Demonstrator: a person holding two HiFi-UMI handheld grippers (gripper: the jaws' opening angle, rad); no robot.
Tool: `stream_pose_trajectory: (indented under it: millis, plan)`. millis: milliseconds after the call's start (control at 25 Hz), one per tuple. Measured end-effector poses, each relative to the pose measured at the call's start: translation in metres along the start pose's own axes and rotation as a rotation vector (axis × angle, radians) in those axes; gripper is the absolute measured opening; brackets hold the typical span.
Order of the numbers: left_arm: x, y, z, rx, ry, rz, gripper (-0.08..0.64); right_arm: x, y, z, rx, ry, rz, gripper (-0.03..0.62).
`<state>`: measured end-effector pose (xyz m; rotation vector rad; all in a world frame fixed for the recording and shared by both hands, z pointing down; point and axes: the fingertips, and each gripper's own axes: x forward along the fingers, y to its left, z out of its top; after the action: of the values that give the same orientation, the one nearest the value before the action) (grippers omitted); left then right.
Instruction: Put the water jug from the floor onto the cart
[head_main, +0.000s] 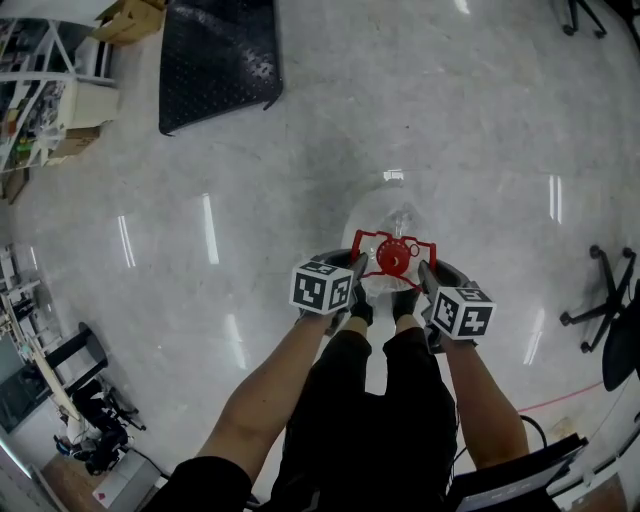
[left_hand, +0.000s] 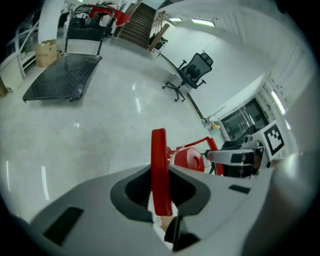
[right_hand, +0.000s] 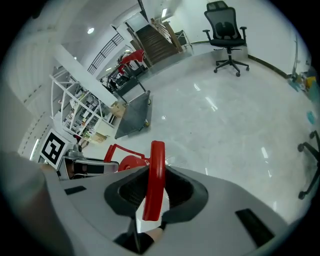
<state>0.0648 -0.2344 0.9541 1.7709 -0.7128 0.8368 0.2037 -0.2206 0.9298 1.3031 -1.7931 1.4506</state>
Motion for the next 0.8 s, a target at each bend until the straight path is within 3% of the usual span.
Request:
stream_pose_trajectory:
  millis: [440,800]
  plan:
    - [-0.194,-0.118,0.07,0.072,-0.221,-0.012,0.063,-0.178,0.108,0.09,-0.125,-0.094,0.129,0.087]
    - [-0.349,-0.176,0.139,0.176,-0.465,0.04,0.063,-0.29,0.221,0.179,-0.283,-0.285,0.209,0.087]
